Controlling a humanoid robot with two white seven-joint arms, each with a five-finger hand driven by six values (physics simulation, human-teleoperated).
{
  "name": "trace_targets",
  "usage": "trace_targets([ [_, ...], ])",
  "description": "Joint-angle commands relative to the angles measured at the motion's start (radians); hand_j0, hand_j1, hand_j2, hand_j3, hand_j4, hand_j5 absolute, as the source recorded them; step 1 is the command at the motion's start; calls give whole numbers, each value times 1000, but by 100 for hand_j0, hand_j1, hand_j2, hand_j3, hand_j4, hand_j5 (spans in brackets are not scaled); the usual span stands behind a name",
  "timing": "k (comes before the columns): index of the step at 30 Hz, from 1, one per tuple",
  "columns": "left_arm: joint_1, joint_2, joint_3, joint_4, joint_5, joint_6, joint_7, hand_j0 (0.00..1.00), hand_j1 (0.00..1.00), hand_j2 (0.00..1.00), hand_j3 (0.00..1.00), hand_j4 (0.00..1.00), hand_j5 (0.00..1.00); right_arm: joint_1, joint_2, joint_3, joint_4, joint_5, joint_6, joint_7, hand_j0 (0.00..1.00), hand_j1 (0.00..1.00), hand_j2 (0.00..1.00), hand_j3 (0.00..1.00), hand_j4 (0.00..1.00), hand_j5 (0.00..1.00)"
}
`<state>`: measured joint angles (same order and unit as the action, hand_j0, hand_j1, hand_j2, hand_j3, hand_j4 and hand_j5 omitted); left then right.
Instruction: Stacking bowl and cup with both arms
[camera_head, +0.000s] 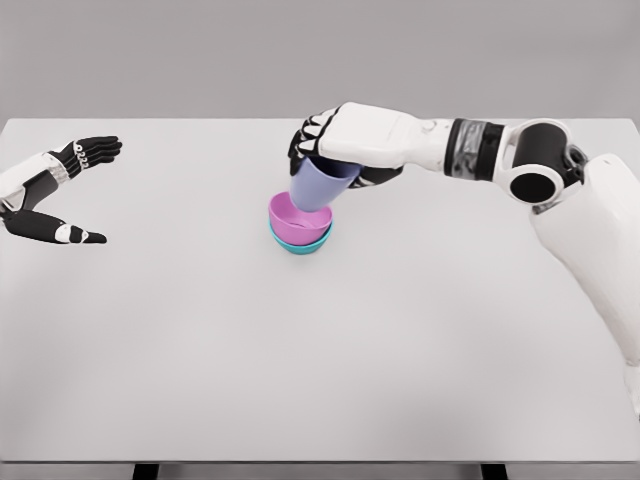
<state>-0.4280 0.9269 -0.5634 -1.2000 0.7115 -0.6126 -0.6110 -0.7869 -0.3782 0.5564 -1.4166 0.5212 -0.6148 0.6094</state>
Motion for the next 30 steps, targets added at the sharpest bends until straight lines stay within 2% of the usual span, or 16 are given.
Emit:
trace_targets([
  [1, 0, 1, 0, -1, 8, 2, 0, 100, 100, 100, 100, 100, 100, 0, 13, 0, 18, 3, 4, 1, 50, 50, 50, 50, 50, 50],
  [30, 0, 1, 0, -6, 5, 2, 0, 100, 100, 100, 100, 100, 100, 0, 59, 40, 97, 36, 4, 1, 50, 50, 50, 50, 50, 50],
])
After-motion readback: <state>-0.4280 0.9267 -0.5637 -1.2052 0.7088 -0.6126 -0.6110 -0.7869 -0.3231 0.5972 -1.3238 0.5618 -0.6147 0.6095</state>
